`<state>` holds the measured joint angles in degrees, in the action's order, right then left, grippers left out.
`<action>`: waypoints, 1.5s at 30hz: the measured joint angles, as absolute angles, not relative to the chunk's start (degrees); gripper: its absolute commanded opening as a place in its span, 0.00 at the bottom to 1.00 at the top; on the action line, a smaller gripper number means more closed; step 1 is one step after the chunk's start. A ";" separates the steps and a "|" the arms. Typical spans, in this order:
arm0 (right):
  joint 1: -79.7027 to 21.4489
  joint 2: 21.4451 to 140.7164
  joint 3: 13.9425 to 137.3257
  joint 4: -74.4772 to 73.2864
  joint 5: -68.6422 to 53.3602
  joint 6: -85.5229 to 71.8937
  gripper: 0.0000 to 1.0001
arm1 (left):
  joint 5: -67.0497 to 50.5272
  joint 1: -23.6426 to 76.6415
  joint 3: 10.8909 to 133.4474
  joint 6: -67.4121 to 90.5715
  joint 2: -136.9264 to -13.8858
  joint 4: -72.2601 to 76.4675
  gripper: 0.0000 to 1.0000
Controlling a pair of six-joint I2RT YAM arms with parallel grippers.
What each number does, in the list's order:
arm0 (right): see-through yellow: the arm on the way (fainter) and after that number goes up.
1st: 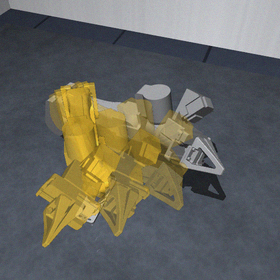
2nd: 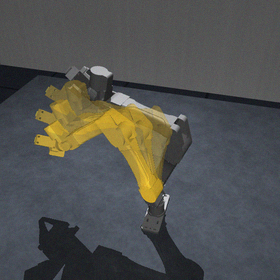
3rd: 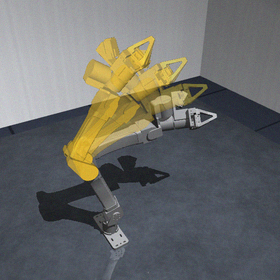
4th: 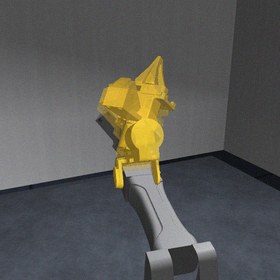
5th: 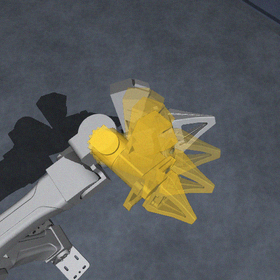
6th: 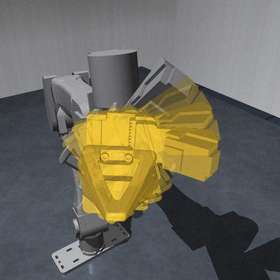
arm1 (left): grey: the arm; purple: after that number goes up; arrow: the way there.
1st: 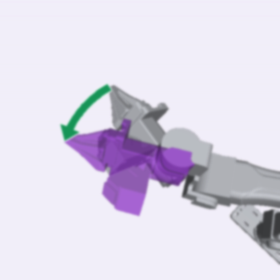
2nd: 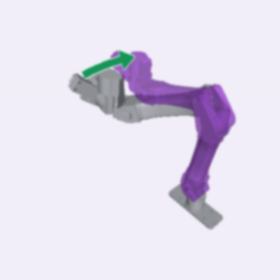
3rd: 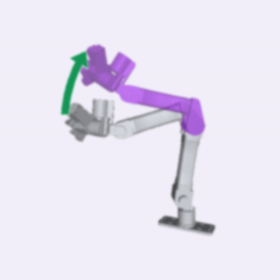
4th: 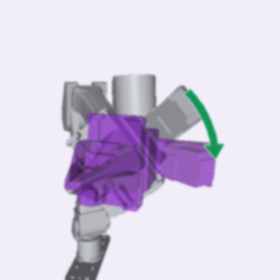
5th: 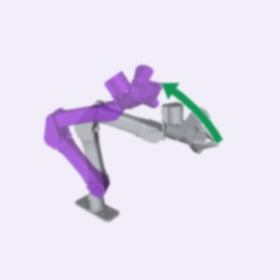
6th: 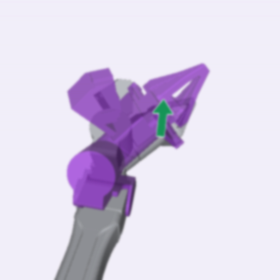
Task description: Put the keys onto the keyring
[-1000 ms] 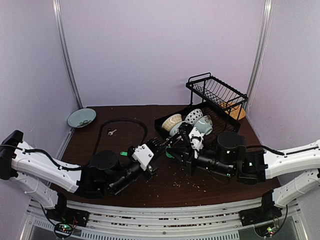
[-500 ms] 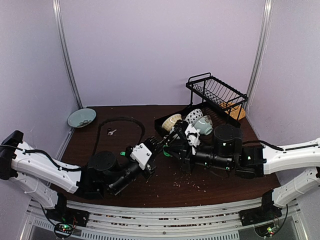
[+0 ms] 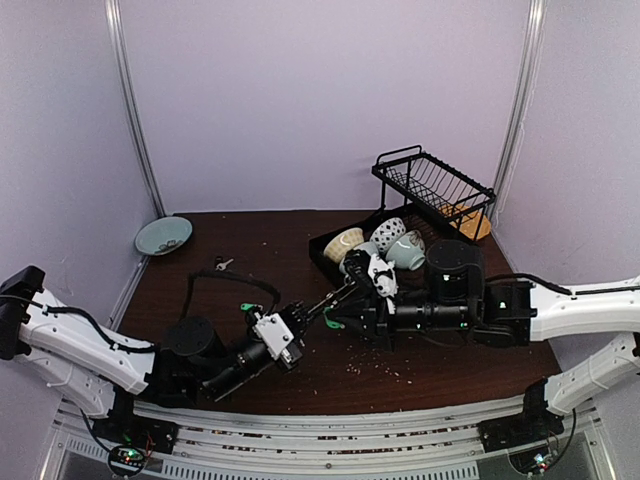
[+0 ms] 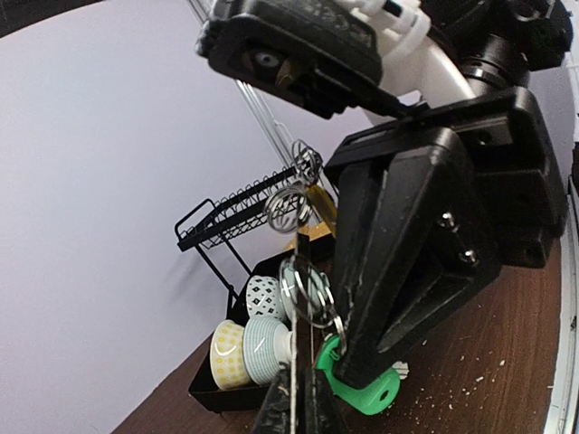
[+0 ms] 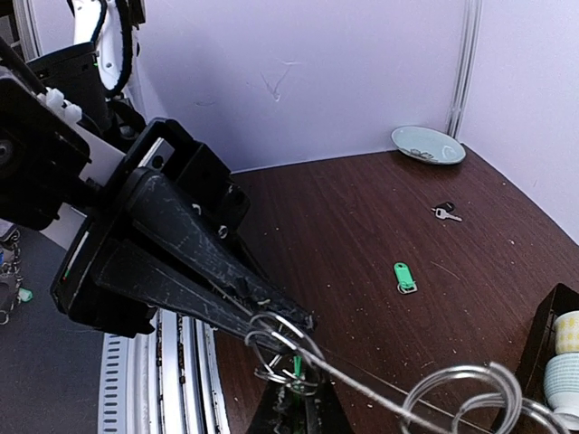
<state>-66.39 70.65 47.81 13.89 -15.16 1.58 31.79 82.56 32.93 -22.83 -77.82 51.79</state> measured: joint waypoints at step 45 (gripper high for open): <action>-70.37 58.94 46.35 11.79 -15.18 1.17 0.22 | 20.71 76.29 31.48 -27.31 -73.56 53.98 0.00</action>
